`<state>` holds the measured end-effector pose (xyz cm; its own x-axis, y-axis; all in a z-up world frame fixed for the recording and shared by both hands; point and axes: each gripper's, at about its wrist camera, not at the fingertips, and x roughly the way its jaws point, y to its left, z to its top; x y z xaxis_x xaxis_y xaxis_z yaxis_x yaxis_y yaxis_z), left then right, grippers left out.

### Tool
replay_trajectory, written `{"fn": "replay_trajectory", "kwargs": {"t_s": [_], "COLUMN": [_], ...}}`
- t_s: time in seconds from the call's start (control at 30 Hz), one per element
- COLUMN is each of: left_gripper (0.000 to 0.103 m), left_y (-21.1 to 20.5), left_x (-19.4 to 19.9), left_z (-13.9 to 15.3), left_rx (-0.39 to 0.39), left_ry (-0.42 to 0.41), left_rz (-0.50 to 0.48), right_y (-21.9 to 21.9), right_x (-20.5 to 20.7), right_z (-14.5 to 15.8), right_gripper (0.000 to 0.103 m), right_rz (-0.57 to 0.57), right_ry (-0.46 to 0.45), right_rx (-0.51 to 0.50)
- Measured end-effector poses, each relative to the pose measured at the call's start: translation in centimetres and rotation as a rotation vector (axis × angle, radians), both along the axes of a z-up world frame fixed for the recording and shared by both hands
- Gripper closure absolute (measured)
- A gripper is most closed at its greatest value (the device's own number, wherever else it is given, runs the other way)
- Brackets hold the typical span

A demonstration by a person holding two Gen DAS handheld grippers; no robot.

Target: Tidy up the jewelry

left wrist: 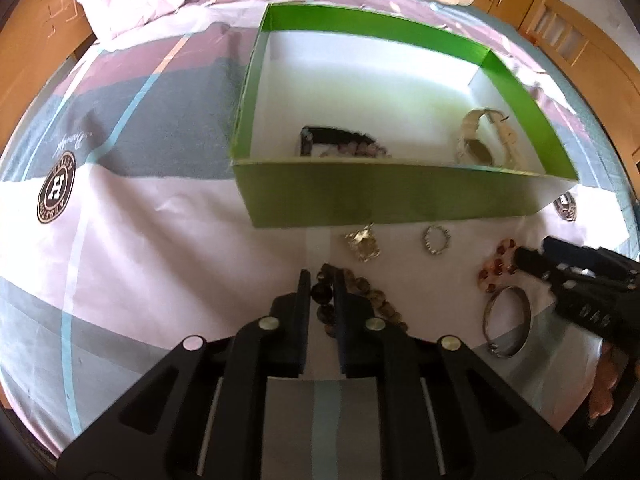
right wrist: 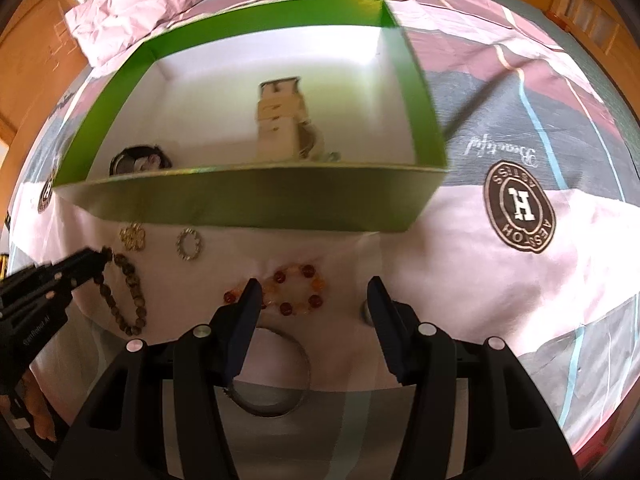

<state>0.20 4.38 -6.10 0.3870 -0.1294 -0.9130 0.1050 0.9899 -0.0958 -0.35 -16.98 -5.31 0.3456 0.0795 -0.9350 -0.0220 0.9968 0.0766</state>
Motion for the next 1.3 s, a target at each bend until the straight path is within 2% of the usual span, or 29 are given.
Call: {"fn": "replay_trajectory", "kwargs": {"t_s": [0.13,0.4,0.5,0.57,0.6,0.77,0.8,0.93,1.0,1.3], "left_gripper": [0.089,0.082,0.073,0.062,0.061,0.064,0.065,0.082,0.086,0.092], "left_y": [-0.4,-1.5,-1.6,-1.7,-1.9,-2.2,-2.3,-2.5,-2.6,-2.1], "left_x": [0.0,-0.1,-0.1,0.0,0.1,0.2,0.2,0.1,0.1,0.3], "left_z": [-1.1,-1.5,-1.5,-1.6,-1.6,-1.7,-1.7,-1.6,-1.5,-1.4], "left_rx": [0.042,0.105,0.123,0.156,0.161,0.166,0.164,0.153,0.155,0.148], "left_ry": [0.051,0.040,0.032,0.023,0.021,0.020,0.022,0.019,0.016,0.011], "left_rz": [-0.012,-0.043,-0.041,-0.039,-0.039,-0.053,-0.055,-0.067,-0.068,-0.052], "right_y": [-0.5,2.0,3.1,3.7,3.9,4.1,4.1,4.7,4.9,4.7], "right_x": [-0.1,-0.3,-0.6,-0.7,-0.6,-0.5,-0.6,-0.6,-0.9,-1.3], "right_z": [-0.1,-1.0,-1.3,-1.6,-1.8,-2.1,-2.0,-1.7,-1.6,-1.2], "right_gripper": [0.048,0.048,0.050,0.051,0.051,0.052,0.057,0.076,0.080,0.087], "right_rz": [-0.016,0.071,0.117,0.134,0.140,0.140,0.139,0.155,0.164,0.165], "right_ry": [0.005,-0.021,-0.034,-0.044,-0.043,-0.036,-0.036,-0.040,-0.045,-0.053], "right_rx": [-0.005,-0.099,-0.135,-0.148,-0.147,-0.141,-0.125,-0.103,-0.104,-0.093]}}
